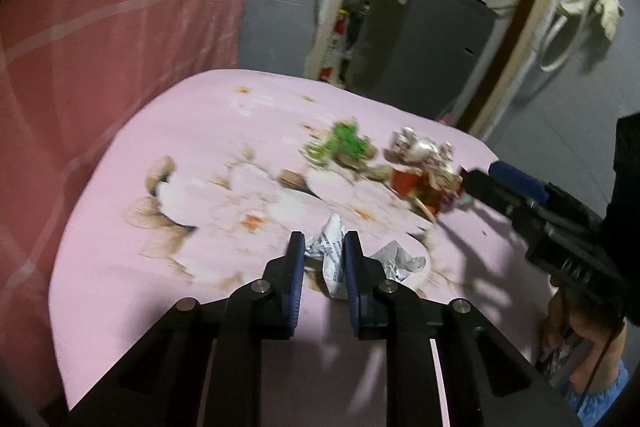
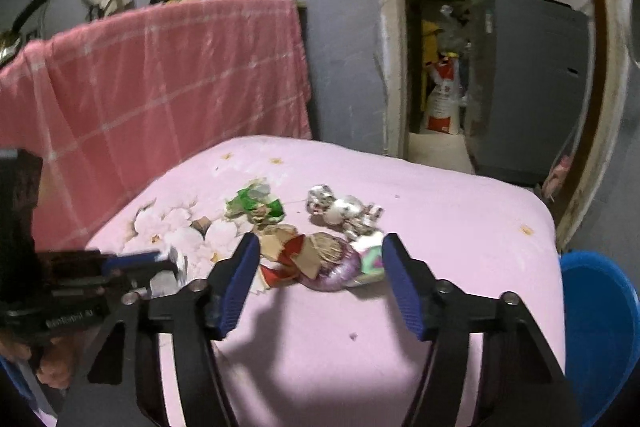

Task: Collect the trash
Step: 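Close the left tool on the silver foil while the right tool grasps the red wrapper, then carry the silver foil and red wrapper in both tools over the blue bucket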

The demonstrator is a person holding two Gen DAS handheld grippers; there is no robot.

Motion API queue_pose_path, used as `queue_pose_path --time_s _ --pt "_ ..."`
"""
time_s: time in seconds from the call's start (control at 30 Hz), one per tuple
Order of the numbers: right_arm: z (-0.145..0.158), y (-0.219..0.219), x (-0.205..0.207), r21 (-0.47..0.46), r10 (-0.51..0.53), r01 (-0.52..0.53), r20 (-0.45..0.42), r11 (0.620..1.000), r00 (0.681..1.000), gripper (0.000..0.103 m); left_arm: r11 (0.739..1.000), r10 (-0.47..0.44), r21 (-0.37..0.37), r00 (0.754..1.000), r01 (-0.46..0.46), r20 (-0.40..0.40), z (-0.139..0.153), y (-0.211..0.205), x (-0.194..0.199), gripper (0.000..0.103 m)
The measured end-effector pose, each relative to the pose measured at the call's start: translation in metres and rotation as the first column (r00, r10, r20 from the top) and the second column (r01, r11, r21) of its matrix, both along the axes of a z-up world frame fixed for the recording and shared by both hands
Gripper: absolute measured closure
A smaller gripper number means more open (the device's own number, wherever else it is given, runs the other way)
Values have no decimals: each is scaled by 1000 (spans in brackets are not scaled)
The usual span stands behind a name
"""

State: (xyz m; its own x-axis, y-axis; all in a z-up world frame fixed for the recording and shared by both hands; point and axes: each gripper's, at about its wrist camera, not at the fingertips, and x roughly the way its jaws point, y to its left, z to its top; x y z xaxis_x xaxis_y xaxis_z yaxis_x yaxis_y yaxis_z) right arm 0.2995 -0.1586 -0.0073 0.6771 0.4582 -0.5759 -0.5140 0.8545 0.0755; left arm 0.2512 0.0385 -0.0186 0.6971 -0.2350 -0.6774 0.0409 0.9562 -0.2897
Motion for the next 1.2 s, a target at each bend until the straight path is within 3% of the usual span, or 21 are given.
queue_pose_path --time_s 0.17,0.33,0.4,0.5,0.7,0.9,1.2 --pt "-6 24 0 -89 48 -46 17 995 999 52 999 51 -13 999 -51 5 3 14 5 87" --pt "-14 31 4 -145 32 -31 1 989 999 58 998 53 -25 999 -53 -13 0 15 10 87" --pt "-14 31 4 -150 31 -30 2 988 1000 72 998 48 -26 999 -48 -8 2 16 9 87" --pt "-15 30 4 -147 32 -31 0 989 1000 85 999 42 -27 999 -42 4 5 16 8 87" --pt "-12 22 -1 -98 22 -19 22 995 1000 89 999 36 -31 999 -35 37 14 11 6 87" --pt "7 -2 -16 24 -15 12 119 1000 993 90 999 14 -51 991 -8 130 34 -4 -2 87" --pt "50 -48 -45 142 -145 105 311 984 939 90 1000 -4 -27 949 14 315 78 -49 -4 87"
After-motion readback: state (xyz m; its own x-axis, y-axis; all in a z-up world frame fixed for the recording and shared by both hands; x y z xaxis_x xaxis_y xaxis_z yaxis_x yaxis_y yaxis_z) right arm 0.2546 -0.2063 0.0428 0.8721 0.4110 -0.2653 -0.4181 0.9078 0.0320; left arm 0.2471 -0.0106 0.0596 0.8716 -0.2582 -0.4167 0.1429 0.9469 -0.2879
